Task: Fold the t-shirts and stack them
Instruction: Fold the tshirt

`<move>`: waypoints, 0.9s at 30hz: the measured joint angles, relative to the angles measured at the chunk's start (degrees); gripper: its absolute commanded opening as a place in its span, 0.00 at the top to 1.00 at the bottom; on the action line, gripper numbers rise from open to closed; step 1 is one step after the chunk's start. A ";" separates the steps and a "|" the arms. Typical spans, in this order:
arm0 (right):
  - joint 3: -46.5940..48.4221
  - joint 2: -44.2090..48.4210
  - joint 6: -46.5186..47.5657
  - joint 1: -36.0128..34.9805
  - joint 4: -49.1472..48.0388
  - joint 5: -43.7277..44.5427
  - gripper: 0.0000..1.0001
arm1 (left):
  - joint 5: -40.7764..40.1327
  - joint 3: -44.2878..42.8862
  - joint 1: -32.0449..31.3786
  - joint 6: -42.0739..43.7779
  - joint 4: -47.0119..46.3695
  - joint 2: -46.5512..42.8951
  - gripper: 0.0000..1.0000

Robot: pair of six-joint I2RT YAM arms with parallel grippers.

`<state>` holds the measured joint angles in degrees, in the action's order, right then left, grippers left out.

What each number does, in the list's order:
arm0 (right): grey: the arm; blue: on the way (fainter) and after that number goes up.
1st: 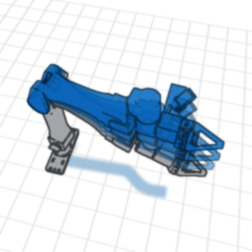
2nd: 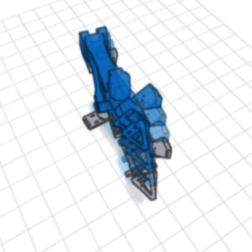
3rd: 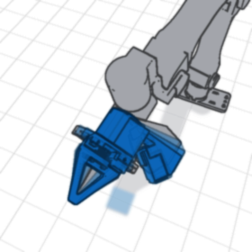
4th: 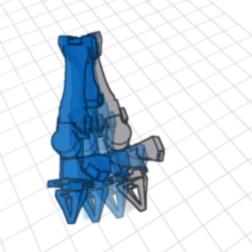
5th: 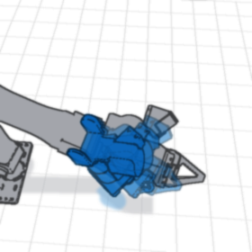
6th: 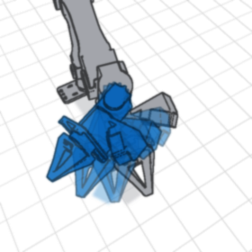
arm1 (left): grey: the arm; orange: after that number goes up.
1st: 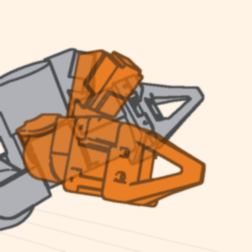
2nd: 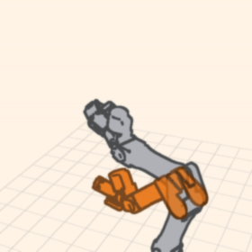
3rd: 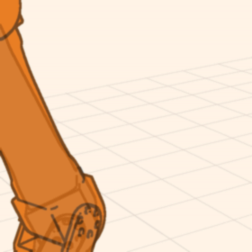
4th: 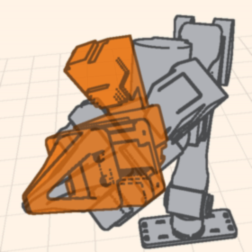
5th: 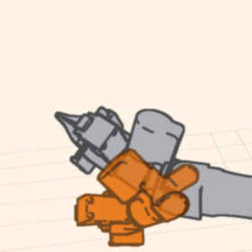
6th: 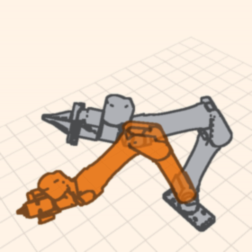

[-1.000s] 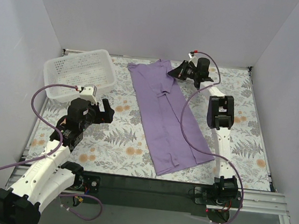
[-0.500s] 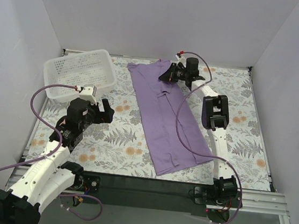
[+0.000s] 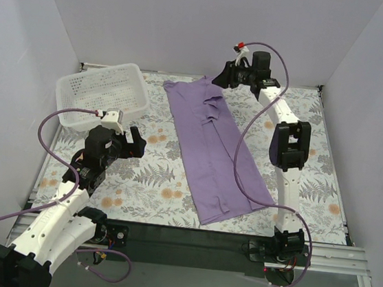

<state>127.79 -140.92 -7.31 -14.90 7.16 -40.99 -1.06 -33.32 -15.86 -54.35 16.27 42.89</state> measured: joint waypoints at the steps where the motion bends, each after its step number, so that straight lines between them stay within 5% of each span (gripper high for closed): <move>1: 0.00 0.68 0.48 0.46 0.00 0.02 0.49 | 0.02 0.00 0.00 0.00 0.00 -0.11 0.12; 27: 2.51 -7.93 4.72 -1.46 3.45 10.03 0.50 | 0.44 0.00 0.00 -0.02 0.00 0.02 0.12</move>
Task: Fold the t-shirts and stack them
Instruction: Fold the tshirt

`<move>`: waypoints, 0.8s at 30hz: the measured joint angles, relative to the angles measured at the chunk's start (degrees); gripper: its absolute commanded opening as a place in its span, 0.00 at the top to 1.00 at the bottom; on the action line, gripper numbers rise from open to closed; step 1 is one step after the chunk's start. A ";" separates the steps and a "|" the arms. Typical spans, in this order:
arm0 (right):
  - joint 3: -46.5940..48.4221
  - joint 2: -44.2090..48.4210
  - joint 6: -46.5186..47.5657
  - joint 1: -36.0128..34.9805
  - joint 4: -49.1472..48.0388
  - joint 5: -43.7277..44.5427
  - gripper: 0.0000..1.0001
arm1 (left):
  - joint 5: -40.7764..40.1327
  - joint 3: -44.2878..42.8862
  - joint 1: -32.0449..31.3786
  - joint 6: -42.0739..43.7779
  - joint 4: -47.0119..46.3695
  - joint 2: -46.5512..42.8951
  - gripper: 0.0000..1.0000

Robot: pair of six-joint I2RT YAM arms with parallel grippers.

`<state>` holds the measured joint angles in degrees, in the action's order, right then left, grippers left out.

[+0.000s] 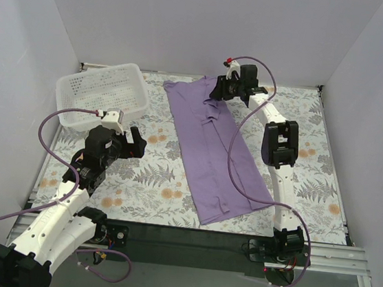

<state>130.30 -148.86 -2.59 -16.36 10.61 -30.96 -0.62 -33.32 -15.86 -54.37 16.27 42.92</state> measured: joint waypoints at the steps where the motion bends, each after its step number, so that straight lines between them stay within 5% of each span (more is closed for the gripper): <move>1: 0.02 0.00 0.13 -0.20 -0.02 0.39 0.50 | 0.00 0.00 0.00 0.02 0.00 0.02 0.12; 24: 3.52 -3.54 4.59 -2.54 -0.02 10.99 0.52 | 0.20 0.00 0.00 0.00 0.00 0.55 0.12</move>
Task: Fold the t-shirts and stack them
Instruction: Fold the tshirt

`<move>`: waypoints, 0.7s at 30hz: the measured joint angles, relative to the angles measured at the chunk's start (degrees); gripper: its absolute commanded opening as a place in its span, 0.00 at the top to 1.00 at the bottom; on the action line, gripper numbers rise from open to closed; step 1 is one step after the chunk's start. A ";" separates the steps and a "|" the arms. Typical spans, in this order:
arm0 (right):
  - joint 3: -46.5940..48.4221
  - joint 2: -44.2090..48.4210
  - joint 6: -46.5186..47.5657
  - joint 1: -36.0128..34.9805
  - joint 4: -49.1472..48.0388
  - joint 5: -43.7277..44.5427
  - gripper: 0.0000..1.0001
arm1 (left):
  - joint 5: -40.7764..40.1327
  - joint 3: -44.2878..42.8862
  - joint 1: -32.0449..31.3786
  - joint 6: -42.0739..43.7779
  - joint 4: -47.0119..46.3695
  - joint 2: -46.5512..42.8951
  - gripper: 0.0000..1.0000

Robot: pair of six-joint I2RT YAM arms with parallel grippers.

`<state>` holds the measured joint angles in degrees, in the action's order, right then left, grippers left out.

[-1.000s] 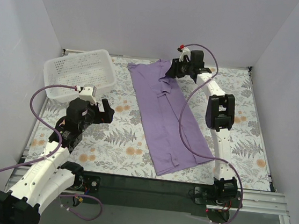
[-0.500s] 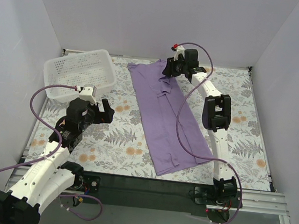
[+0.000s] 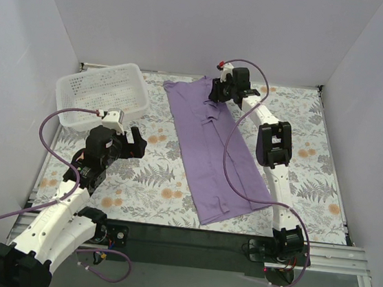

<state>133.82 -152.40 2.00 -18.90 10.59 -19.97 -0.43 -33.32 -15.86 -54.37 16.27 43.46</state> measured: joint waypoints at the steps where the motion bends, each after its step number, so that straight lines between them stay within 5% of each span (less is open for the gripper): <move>1: 0.00 -0.39 0.04 0.00 0.00 0.35 0.52 | 0.00 0.00 0.00 0.00 0.00 0.00 0.12; 10: 0.33 -0.98 1.03 0.00 0.04 0.79 0.80 | 0.02 0.00 0.00 0.00 0.00 0.02 0.12; 21: 2.32 -0.98 1.05 0.22 0.20 0.52 0.99 | 0.02 0.00 0.00 -0.02 0.00 0.11 0.12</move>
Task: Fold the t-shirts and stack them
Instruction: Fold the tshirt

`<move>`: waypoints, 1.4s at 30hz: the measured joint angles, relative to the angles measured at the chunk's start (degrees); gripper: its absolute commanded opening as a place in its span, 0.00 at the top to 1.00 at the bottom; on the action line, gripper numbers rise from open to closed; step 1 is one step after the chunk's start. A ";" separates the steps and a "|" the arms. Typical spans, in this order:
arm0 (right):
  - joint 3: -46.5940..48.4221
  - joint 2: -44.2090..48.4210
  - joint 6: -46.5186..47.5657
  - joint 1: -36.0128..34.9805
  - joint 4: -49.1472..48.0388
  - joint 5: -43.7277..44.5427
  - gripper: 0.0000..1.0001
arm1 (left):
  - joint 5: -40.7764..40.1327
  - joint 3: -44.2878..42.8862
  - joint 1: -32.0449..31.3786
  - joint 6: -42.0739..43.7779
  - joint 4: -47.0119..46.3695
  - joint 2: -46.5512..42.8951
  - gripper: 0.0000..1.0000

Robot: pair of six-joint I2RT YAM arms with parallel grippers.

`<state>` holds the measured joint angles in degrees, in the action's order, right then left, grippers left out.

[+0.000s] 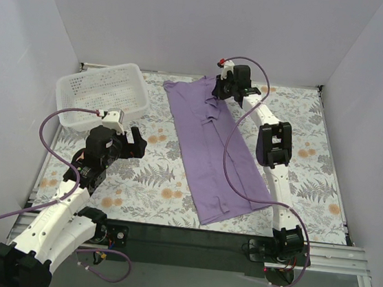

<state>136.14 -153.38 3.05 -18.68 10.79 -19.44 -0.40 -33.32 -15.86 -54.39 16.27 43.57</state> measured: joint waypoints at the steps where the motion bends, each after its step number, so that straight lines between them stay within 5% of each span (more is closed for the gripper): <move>1: 0.22 0.00 -0.07 0.11 0.04 -0.11 0.99 | 0.00 0.00 0.00 0.00 0.00 0.00 0.12; 16: 1.44 0.00 0.61 5.03 0.22 -0.20 0.94 | 0.00 0.00 0.00 0.00 0.00 0.17 0.12; 42: 1.36 0.09 1.60 1.84 -2.32 -7.13 0.99 | 0.00 0.00 0.00 -0.02 0.00 0.87 0.12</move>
<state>137.49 -153.29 4.64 -16.84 8.47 -26.57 -0.40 -33.32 -15.86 -54.41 16.27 44.45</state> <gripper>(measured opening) 0.021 0.878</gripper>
